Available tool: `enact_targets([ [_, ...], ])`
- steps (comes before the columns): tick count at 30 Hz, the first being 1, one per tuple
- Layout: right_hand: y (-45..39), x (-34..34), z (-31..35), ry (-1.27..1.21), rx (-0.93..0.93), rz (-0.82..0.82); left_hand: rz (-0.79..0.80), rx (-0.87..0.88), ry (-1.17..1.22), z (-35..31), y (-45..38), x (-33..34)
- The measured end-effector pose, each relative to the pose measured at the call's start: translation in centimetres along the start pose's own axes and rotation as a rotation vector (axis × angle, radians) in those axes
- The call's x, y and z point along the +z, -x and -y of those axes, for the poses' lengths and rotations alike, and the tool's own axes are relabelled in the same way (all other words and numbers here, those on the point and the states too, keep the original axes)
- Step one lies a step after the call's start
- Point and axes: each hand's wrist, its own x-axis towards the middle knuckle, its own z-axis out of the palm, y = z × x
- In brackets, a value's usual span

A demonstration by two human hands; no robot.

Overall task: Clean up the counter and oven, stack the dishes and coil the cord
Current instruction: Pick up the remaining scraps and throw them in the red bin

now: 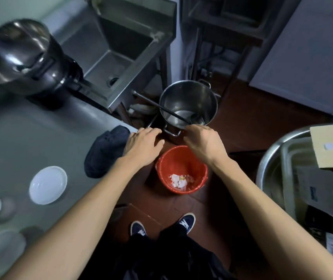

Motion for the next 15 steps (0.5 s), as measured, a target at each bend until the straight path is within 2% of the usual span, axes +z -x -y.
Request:
enact_targets([
  [7, -1.0, 1.6, 7.5, 0.064, -0.140, 0.056, -0.125, -0.103, 0.066, 5.2, 4.8, -2.8],
  [15, -0.5, 5.9, 17.7, 0.130, -0.289, 0.135, -0.207, -0.219, 0.076, 14.9, 12.0, -4.6],
])
